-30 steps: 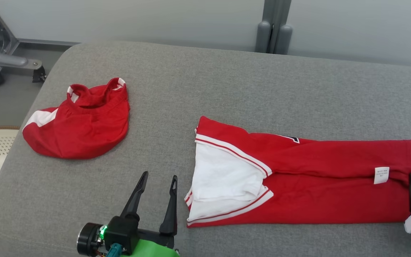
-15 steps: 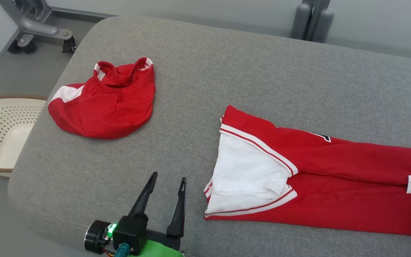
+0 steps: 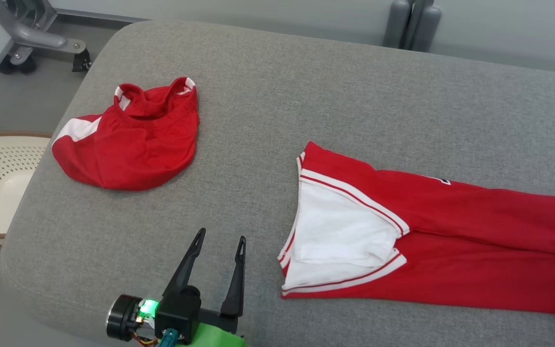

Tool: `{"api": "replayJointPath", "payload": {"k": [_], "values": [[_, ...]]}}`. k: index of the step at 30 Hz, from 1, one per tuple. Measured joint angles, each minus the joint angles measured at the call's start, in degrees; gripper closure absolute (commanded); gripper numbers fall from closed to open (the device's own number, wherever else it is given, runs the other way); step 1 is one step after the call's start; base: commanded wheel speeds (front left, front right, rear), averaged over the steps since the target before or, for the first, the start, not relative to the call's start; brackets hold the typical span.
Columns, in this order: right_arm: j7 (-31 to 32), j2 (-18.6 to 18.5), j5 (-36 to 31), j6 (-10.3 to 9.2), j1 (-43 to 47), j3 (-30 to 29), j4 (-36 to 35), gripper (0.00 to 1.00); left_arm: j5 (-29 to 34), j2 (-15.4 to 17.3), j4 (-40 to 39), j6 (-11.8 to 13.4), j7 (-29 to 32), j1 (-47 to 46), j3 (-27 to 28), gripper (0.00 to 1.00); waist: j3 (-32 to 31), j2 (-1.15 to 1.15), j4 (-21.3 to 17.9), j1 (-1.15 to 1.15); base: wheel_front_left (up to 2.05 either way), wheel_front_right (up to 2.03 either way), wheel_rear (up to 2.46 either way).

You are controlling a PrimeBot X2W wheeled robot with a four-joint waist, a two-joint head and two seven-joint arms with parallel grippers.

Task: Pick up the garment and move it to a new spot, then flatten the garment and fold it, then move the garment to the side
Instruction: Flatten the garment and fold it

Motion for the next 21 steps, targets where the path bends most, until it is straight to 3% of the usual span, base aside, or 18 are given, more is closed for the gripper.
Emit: {"api": "replayJointPath", "payload": {"k": [10,16,21], "values": [[4.8,-9.5,-6.8,-0.09,0.2,-2.8,-7.9,1.00,1.8,0.4,0.5,-0.4,0.0,0.0,1.6,0.00,1.3,0.00,-4.2,0.00,0.00,0.00,0.00],[10.2,-8.0,-9.5,-0.10,0.3,-1.5,-19.2,1.00,2.4,0.6,0.9,0.5,0.0,0.0,2.7,0.00,1.4,0.01,-6.8,0.00,0.00,0.00,0.00],[14.9,-3.3,-11.2,-0.11,1.4,0.8,-30.3,1.00,2.5,0.5,1.7,0.5,0.0,-0.1,2.0,0.00,0.8,0.00,-7.6,0.00,0.00,0.00,0.00]]}}
